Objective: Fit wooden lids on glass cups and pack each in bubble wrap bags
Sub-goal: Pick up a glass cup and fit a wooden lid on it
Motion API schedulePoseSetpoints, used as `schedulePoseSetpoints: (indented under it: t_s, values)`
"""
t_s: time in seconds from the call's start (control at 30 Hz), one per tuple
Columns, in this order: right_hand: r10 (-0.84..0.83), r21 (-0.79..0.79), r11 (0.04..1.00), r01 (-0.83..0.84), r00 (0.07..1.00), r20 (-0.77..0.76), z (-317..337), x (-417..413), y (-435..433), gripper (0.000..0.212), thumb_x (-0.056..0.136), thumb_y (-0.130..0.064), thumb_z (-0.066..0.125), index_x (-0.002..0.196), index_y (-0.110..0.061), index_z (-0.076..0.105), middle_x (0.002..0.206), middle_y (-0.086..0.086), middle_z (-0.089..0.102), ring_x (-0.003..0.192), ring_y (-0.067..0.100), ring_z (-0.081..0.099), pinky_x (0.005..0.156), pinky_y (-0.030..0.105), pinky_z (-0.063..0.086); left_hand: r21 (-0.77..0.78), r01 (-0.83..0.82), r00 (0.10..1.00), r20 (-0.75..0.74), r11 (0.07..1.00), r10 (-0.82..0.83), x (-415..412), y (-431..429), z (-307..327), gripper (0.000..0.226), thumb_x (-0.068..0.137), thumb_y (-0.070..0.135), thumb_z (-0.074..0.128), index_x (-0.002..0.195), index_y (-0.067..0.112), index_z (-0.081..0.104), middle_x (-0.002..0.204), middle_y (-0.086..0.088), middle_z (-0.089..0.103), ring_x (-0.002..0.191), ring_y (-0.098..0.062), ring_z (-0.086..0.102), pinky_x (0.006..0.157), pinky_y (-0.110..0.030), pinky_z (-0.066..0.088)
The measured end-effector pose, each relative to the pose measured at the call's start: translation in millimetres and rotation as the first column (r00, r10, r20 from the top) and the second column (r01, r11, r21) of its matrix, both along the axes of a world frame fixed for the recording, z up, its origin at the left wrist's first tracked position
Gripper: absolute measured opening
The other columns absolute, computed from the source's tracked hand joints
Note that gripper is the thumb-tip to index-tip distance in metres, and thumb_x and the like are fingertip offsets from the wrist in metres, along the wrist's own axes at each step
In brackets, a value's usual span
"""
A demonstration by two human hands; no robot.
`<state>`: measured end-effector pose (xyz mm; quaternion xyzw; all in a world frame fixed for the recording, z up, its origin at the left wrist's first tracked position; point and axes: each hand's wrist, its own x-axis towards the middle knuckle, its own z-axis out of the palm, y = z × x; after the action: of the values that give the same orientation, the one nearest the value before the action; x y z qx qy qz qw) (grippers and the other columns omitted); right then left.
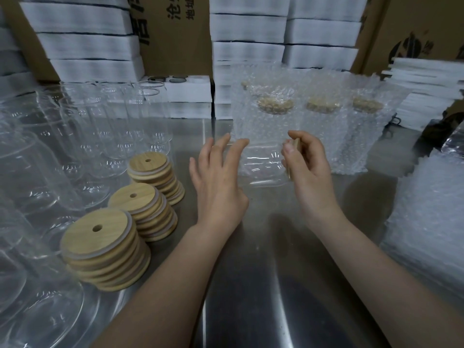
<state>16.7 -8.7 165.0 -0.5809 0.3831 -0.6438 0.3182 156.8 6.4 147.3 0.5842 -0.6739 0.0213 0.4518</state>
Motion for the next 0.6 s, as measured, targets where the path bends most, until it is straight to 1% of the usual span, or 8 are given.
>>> schedulePoseSetpoints:
  t_s: [0.07,0.13,0.17,0.3,0.4,0.5,0.6]
  values:
    - [0.002,0.006,1.0,-0.002,1.0,-0.007,-0.8,0.0,0.5,0.024,0.089,-0.036,0.058,0.113,-0.033,0.056,0.109,0.001,0.057,0.105,0.016,0.057,0.103,0.043,0.046,0.002,0.012,1.0,0.005,1.0,-0.012,0.0,0.1,-0.3,0.09,0.064,-0.013,0.058,0.142,0.029,0.043,0.153,0.0,0.034,0.147,-0.026,0.016,0.115,-0.061,0.015]
    - [0.004,0.012,1.0,-0.004,1.0,-0.026,-1.5,0.0,1.0,0.025,0.089,-0.038,0.057,0.114,-0.035,0.055,0.114,0.004,0.057,0.113,0.023,0.057,0.105,0.044,0.045,0.001,0.026,1.0,0.004,1.0,-0.026,0.4,-0.5,-0.8,0.089,0.064,-0.012,0.06,0.142,0.027,0.044,0.152,-0.001,0.036,0.146,-0.027,0.019,0.113,-0.061,0.02]
    - [0.007,0.013,1.0,-0.007,0.999,-0.031,-1.6,0.0,0.7,0.025,0.089,-0.039,0.057,0.114,-0.035,0.055,0.114,0.003,0.057,0.114,0.023,0.056,0.105,0.043,0.045,0.002,0.03,1.0,0.001,1.0,-0.03,0.6,-0.9,-1.0,0.088,0.064,-0.011,0.061,0.142,0.027,0.044,0.152,-0.001,0.037,0.146,-0.027,0.02,0.113,-0.06,0.022]
    - [0.034,0.001,0.999,-0.034,0.999,-0.043,-2.6,-1.3,-1.9,0.026,0.088,-0.042,0.056,0.113,-0.039,0.055,0.103,-0.004,0.054,0.1,0.012,0.055,0.101,0.036,0.048,-0.007,0.031,0.999,-0.01,0.999,-0.031,0.9,-2.2,-3.2,0.087,0.065,-0.009,0.061,0.142,0.028,0.044,0.151,0.001,0.039,0.144,-0.025,0.021,0.113,-0.052,0.024]
    - [0.052,-0.003,0.999,-0.052,0.998,-0.048,-5.3,-2.0,-3.9,0.027,0.087,-0.044,0.056,0.114,-0.041,0.056,0.099,-0.007,0.053,0.098,0.008,0.055,0.096,0.028,0.047,-0.019,0.028,0.999,-0.016,0.999,-0.028,0.9,-2.8,-4.5,0.086,0.065,-0.009,0.062,0.141,0.029,0.045,0.148,0.002,0.041,0.143,-0.024,0.023,0.112,-0.048,0.025]
    - [0.074,-0.004,0.997,-0.074,0.997,-0.034,-6.2,-1.8,-4.7,0.026,0.088,-0.041,0.057,0.115,-0.04,0.056,0.093,-0.004,0.049,0.09,0.006,0.051,0.089,0.023,0.045,-0.018,0.025,0.999,-0.023,1.0,-0.025,0.6,-2.8,-4.5,0.087,0.064,-0.009,0.063,0.14,0.029,0.046,0.147,0.002,0.042,0.142,-0.024,0.024,0.11,-0.048,0.025]
    - [0.095,-0.004,0.995,-0.095,0.995,-0.04,-6.1,-2.5,-4.6,0.027,0.089,-0.04,0.056,0.116,-0.036,0.056,0.093,0.0,0.046,0.089,0.007,0.048,0.089,0.024,0.044,-0.017,0.026,0.999,-0.022,1.0,-0.027,0.5,-2.4,-4.8,0.087,0.064,-0.008,0.063,0.14,0.03,0.045,0.146,0.003,0.042,0.141,-0.024,0.024,0.108,-0.047,0.025]
